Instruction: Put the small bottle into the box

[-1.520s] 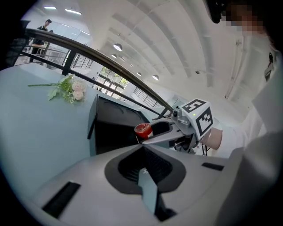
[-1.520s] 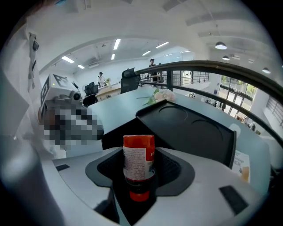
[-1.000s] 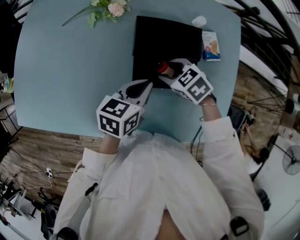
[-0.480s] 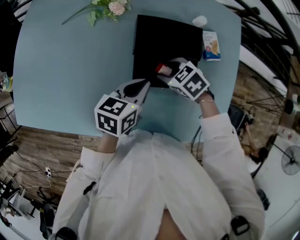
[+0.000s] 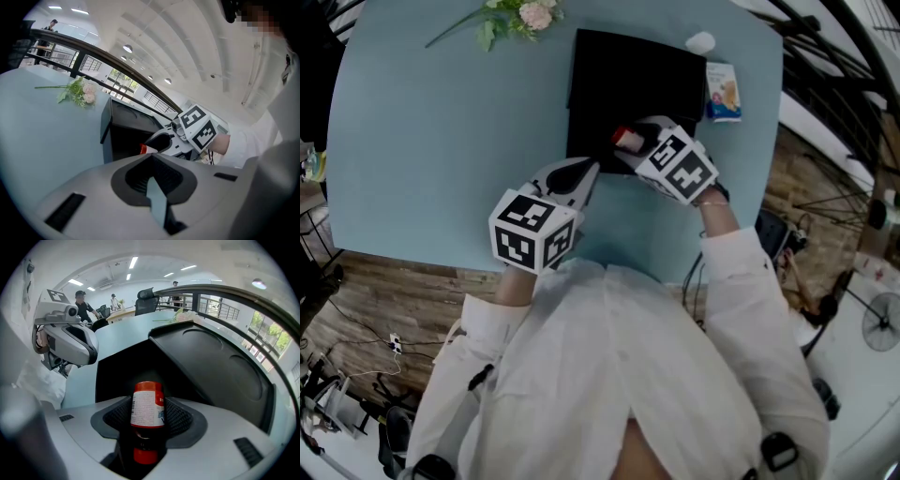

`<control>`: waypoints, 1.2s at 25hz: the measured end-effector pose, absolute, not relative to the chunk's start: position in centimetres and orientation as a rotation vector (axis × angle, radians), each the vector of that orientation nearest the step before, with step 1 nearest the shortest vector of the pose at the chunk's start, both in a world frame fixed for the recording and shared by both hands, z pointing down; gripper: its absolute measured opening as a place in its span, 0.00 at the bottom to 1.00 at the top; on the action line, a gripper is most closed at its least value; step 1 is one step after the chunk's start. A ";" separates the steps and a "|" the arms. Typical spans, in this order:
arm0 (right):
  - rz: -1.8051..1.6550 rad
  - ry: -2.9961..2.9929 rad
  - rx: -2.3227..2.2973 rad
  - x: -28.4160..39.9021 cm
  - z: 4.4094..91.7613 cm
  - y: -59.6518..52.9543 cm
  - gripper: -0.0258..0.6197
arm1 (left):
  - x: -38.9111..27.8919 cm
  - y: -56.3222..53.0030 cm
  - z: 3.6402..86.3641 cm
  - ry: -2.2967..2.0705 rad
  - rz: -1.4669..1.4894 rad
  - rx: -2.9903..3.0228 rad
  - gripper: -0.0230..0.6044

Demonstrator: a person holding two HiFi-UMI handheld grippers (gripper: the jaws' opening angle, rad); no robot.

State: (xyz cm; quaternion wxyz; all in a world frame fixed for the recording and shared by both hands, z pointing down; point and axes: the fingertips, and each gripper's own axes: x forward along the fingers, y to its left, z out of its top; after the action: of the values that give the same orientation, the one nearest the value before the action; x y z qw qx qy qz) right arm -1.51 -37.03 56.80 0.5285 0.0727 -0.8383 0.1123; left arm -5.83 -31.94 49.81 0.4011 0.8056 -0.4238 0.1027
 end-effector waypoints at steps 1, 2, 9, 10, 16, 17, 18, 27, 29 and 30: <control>0.258 -2.003 0.177 -1.5 56.8 -37.0 0.36 | -5.9 -31.9 49.8 -1.073 0.263 2.037 0.04; 0.247 -2.003 0.181 -1.5 56.7 -37.0 0.36 | -5.9 -31.9 49.8 -1.076 0.265 2.038 0.04; 0.221 -2.013 0.195 -1.4 56.0 -36.0 0.36 | -6.3 -31.6 49.5 -1.094 0.276 2.043 0.04; 0.217 -2.013 0.196 -1.3 55.9 -35.9 0.36 | -6.4 -31.6 49.4 -1.099 0.281 2.045 0.04; 0.195 -2.014 0.205 -0.9 55.2 -35.6 0.36 | -7.0 -30.9 49.2 -1.123 0.289 2.040 0.04; 0.195 -2.016 0.212 -0.8 55.1 -35.5 0.36 | -7.0 -30.7 49.1 -1.125 0.293 2.044 0.04; 0.197 -2.018 0.220 -0.7 54.9 -35.5 0.36 | -7.1 -30.6 49.0 -1.128 0.299 2.048 0.04; 0.209 -2.044 0.271 -0.1 53.4 -35.1 0.36 | -7.4 -30.0 48.0 -1.162 0.318 2.070 0.04; 0.217 -2.061 0.293 0.0 52.8 -35.1 0.36 | -7.4 -30.0 47.5 -1.166 0.325 2.086 0.04; 0.218 -2.071 0.306 0.1 52.4 -35.1 0.36 | -7.4 -30.0 47.3 -1.167 0.328 2.094 0.04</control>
State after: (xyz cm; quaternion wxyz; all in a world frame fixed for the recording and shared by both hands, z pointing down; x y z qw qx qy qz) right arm 0.06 -35.07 52.44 0.4954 0.1263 -0.8547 0.0900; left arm -7.40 -29.98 47.30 0.3531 0.8097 -0.4513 0.1267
